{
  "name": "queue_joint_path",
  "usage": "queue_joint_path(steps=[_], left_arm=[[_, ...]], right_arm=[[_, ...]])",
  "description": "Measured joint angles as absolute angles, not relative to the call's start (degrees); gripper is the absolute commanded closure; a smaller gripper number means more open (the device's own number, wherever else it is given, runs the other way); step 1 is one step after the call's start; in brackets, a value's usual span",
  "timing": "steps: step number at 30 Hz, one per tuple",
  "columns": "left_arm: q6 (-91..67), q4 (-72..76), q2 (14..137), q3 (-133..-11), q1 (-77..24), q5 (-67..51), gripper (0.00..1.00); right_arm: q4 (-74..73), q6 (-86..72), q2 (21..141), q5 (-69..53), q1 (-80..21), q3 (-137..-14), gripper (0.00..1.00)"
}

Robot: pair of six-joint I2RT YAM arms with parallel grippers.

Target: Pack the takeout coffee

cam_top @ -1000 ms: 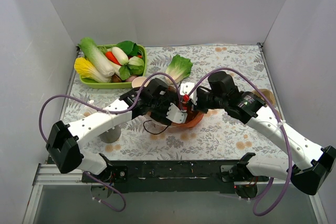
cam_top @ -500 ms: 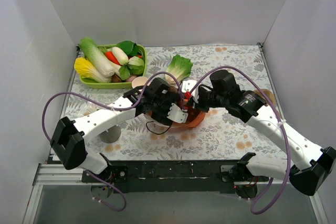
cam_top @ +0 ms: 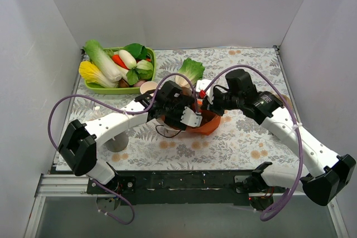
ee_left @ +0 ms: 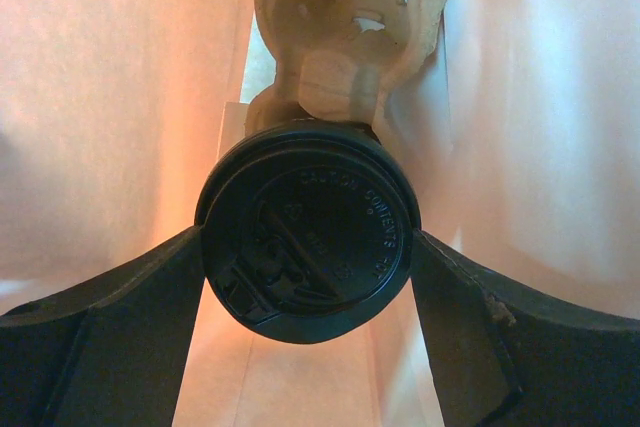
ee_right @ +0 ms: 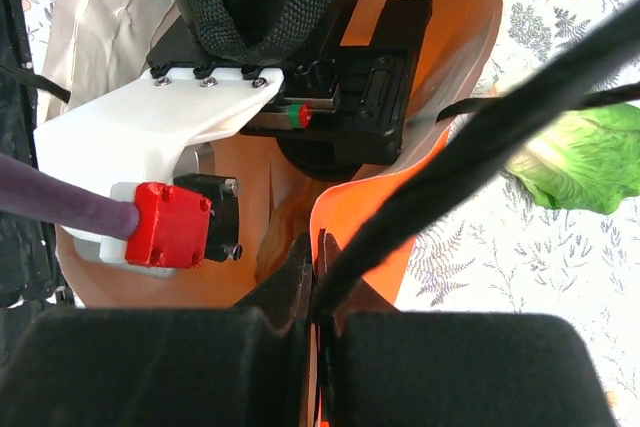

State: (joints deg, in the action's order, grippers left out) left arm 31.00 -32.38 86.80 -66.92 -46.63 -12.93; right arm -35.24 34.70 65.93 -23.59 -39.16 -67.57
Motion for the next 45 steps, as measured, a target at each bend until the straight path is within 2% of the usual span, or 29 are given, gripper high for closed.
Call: queue_joint_path(steps=[3,14,45], left_arm=[[29.3,-32.1,86.8,-67.0,-46.4,-12.9,0.41],[19.7,-31.4,84.3,-67.2,-45.5,-15.3,0.04],[6.6,-25.7,79.3,-65.8,-45.2,-21.5,0.02]], right_arm=[[-35.9,34.7,66.4,-25.0,-37.8,-68.1,0.99],[-37.3,34.7,68.8,-27.9,-35.8,-71.4,0.99],[-42.1,33.8,74.1,-30.9,-33.0,-76.9,0.99]])
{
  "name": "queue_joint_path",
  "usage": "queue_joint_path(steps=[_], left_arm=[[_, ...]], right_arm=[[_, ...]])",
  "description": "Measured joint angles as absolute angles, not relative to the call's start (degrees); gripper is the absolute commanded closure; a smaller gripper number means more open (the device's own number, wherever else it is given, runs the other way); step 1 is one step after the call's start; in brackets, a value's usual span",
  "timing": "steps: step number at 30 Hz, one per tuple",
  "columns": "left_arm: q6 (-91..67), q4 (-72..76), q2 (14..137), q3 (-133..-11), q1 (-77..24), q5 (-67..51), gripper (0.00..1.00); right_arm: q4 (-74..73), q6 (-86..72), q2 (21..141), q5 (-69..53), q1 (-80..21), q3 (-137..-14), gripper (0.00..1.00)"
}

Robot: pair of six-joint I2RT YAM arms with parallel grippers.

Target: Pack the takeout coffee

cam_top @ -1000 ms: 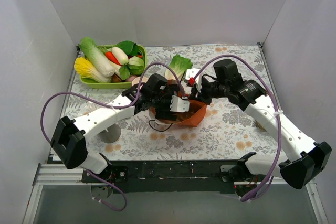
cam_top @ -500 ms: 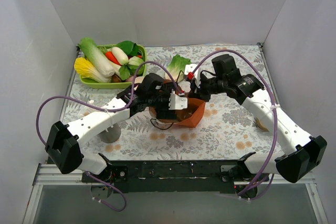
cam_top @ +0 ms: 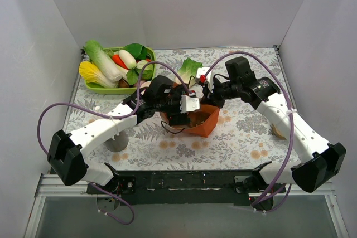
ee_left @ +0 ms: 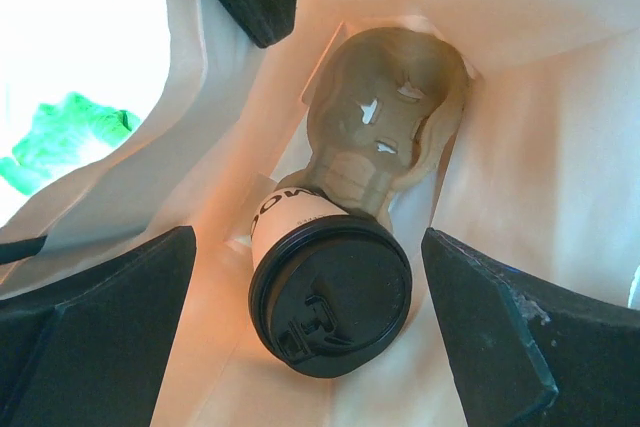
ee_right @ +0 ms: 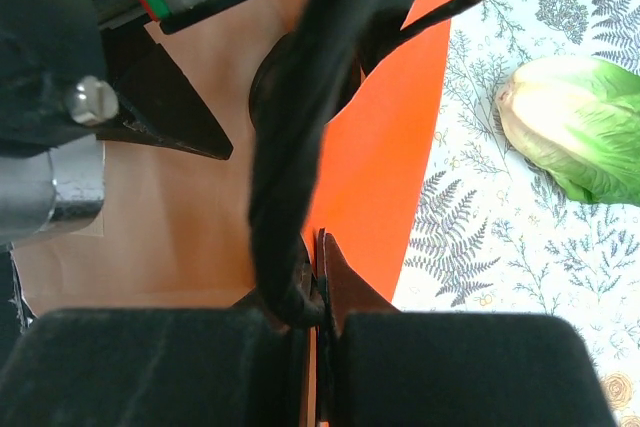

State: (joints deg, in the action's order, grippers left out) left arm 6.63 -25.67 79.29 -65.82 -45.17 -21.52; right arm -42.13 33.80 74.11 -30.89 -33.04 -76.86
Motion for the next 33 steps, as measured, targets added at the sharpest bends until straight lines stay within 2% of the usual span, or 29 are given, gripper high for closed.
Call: queue_joint_path(steps=[10,12,16,24,33], left_arm=[[5.7,-30.5,79.1,-71.7,-44.4,-23.4,0.04],[6.6,-31.3,78.5,-72.0,-44.4,-23.3,0.07],[9.9,-33.2,78.1,-72.0,-44.3,-22.7,0.21],[20.6,-36.9,77.3,-70.5,-44.3,-21.9,0.29],[24.7,-35.2,77.8,-69.2,-44.3,-19.7,0.38]], right_arm=[[-43.2,33.8,74.5,-31.5,-32.2,-77.1,0.99],[-43.6,34.6,74.5,-31.5,-32.2,-77.1,0.99],[-43.8,36.1,74.5,-31.5,-32.2,-77.2,0.99],[-44.7,38.5,74.5,-32.3,-32.4,-77.5,0.99],[-44.9,39.9,74.3,-32.4,-33.5,-77.5,0.99]])
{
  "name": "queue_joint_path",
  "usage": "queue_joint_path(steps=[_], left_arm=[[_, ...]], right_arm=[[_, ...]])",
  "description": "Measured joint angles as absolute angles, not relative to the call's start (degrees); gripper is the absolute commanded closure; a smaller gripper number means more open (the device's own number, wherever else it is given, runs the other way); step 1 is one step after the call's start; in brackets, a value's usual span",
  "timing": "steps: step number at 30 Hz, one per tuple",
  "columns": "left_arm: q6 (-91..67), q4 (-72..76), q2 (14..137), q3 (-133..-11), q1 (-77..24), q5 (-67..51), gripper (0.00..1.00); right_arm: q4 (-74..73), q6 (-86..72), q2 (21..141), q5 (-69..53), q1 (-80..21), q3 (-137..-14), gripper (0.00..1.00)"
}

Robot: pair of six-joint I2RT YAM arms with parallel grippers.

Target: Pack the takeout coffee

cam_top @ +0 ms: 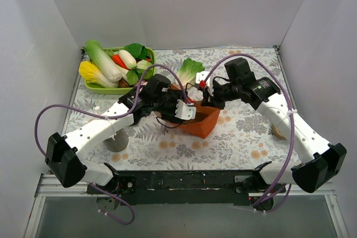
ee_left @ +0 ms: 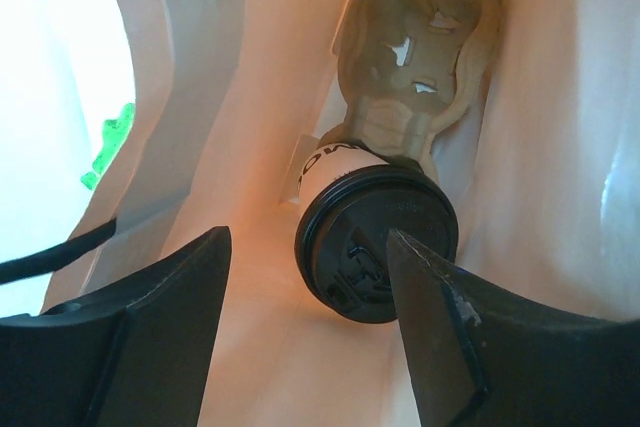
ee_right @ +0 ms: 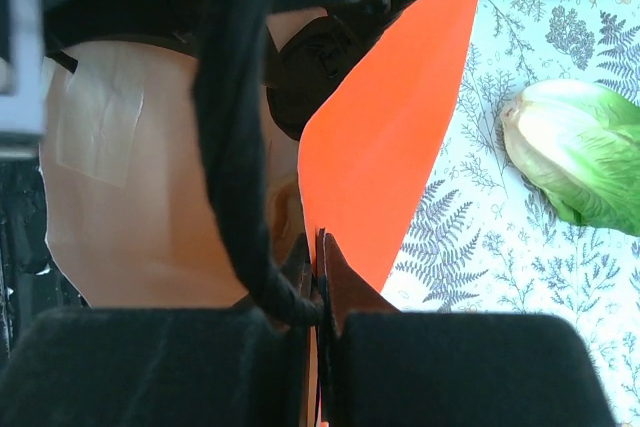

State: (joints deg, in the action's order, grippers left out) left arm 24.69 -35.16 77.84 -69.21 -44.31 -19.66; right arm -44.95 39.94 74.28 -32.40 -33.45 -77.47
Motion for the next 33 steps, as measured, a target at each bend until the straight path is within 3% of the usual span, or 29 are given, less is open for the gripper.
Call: queue_joint_path(steps=[16,33], left_arm=[[25.6,-25.3,81.8,-66.1,-44.3,-16.4,0.45],[21.5,-15.6,86.2,-65.1,-44.4,-13.6,0.47]], right_arm=[[-46.5,42.4,73.1,-31.9,-35.0,-76.9,0.99],[-47.0,45.3,70.7,-30.8,-35.7,-74.1,0.99]])
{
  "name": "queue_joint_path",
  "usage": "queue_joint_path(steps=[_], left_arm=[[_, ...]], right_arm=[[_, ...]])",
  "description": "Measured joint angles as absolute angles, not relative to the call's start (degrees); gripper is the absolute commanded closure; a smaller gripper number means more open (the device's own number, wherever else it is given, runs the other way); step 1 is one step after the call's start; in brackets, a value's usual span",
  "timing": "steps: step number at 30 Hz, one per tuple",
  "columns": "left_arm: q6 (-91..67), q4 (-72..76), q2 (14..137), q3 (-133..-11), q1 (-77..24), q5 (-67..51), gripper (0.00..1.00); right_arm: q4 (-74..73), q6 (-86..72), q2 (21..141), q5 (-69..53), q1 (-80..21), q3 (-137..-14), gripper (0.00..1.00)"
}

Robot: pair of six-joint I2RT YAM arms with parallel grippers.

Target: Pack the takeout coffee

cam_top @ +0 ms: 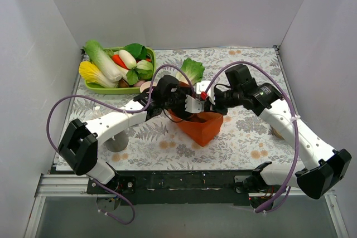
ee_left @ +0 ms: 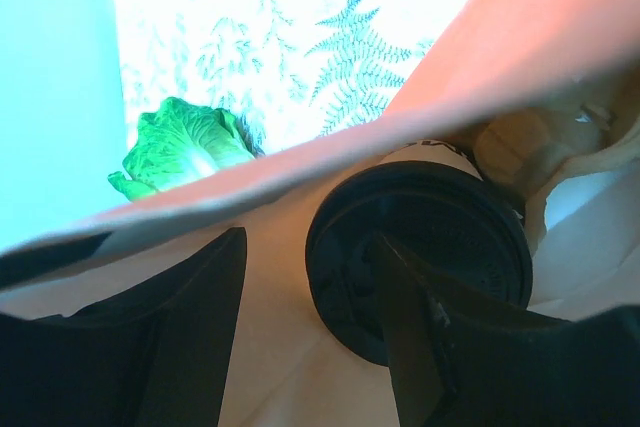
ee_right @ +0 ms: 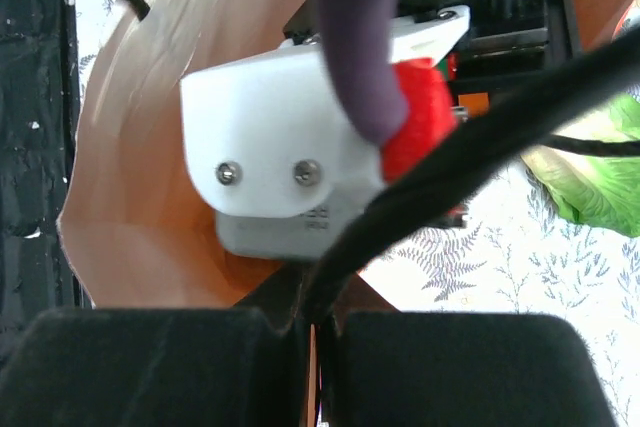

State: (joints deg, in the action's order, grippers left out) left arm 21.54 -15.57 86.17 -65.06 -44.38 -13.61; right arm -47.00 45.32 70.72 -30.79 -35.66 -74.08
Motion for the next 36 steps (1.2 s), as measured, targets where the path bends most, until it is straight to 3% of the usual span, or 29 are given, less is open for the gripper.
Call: queue_joint_path(steps=[9,11,12,17,36], left_arm=[[19.0,-12.2,87.3,-64.3,-44.7,-12.8,0.44],[18.8,-12.3,87.2,-64.2,-44.7,-12.8,0.37],[18.5,-12.4,87.1,-64.1,-44.8,-12.8,0.28],[15.4,-12.4,85.4,-63.0,-44.9,-12.6,0.15],[9.4,-6.8,75.0,-57.5,-44.8,-12.2,0.07]], right_arm=[[-45.5,45.5,68.6,-30.1,-35.6,-71.5,0.99],[-45.1,45.4,68.3,-29.9,-35.6,-71.0,0.99],[-44.8,45.4,68.1,-29.8,-35.7,-70.8,0.99],[-43.3,45.2,67.6,-28.8,-35.7,-70.3,0.99],[-41.7,44.6,66.1,-28.3,-35.8,-68.6,0.95]])
